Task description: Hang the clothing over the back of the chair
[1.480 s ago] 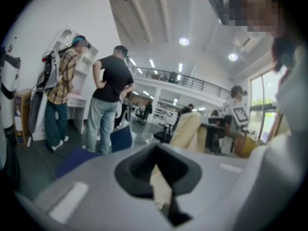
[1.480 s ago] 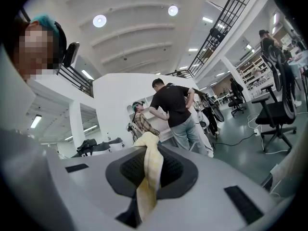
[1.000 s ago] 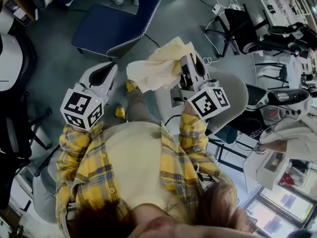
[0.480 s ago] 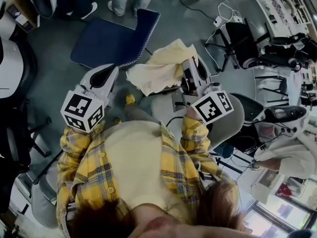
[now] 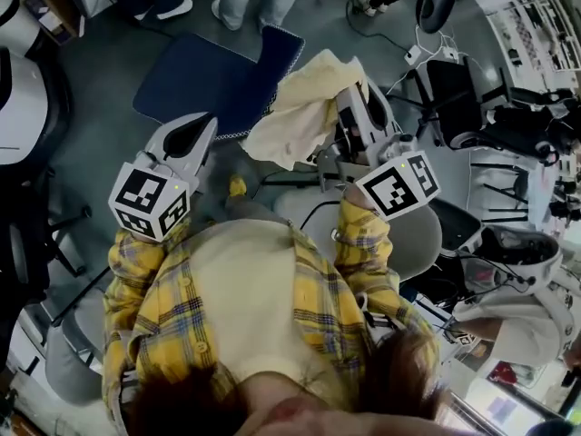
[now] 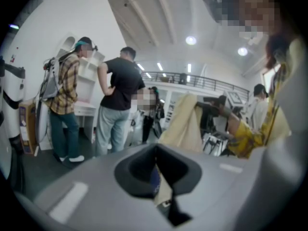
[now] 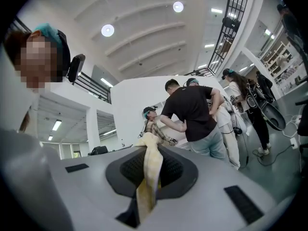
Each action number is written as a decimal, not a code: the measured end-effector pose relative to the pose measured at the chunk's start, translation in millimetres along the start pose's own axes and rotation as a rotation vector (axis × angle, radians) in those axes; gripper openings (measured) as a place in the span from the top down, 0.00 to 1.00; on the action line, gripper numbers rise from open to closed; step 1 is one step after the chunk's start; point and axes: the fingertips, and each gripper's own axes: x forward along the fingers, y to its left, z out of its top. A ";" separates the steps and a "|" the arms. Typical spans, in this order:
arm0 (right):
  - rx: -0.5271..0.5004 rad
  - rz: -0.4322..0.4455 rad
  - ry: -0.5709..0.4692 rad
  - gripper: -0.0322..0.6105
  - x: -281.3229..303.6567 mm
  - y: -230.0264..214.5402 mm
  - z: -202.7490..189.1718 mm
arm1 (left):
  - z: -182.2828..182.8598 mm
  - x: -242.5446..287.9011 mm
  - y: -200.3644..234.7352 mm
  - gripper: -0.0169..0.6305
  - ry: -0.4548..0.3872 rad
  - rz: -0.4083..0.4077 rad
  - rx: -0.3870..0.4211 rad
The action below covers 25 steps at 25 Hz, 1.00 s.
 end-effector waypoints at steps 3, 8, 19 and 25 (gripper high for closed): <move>-0.003 0.059 0.017 0.89 25.2 -0.3 -1.9 | -0.5 7.4 9.8 0.96 -0.003 0.033 -0.012; 0.006 0.160 0.063 0.89 65.8 5.9 -20.5 | -3.6 14.3 28.1 0.96 -0.014 0.081 -0.026; 0.039 0.332 0.186 0.89 127.3 2.3 -64.0 | -3.4 58.0 44.2 0.95 -0.001 0.100 -0.035; 0.093 0.324 0.226 0.89 151.5 -4.8 -86.5 | 1.9 73.4 56.6 0.91 0.021 0.050 -0.028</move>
